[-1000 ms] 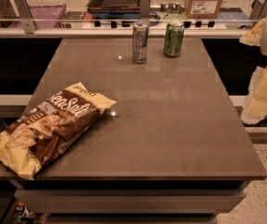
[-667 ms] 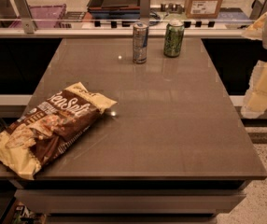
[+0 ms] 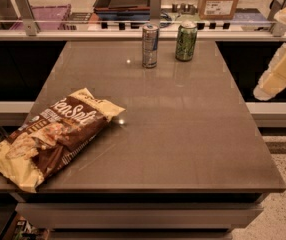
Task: Move green can near brown chip bag
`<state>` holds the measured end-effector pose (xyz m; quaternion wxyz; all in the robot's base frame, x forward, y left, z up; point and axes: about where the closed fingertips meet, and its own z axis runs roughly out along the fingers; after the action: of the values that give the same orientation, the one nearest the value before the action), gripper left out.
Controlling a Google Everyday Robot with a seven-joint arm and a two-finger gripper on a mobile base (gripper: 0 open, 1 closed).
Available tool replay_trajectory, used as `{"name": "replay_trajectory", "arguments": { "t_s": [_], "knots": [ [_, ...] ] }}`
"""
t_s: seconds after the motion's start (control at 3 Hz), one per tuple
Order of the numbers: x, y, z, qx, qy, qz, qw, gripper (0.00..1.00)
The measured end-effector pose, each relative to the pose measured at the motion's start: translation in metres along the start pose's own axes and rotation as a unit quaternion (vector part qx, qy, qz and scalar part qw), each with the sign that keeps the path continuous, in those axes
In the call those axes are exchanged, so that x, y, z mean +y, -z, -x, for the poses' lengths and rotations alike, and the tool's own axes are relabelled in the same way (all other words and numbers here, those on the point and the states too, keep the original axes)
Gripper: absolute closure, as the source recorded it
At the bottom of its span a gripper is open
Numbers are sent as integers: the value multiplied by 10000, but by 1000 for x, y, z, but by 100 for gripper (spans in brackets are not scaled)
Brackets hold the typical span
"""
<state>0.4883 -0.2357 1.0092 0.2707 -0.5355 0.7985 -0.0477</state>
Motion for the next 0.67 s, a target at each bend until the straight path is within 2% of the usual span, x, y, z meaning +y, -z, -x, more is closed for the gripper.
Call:
{"name": "replay_trajectory", "arguments": {
  "t_s": [0.33, 0.67],
  "knots": [
    [-37, -17, 16, -627, -597, -498, 9950, 0],
    [-63, -30, 35, -1016, -1128, -949, 9838, 0]
  ]
}}
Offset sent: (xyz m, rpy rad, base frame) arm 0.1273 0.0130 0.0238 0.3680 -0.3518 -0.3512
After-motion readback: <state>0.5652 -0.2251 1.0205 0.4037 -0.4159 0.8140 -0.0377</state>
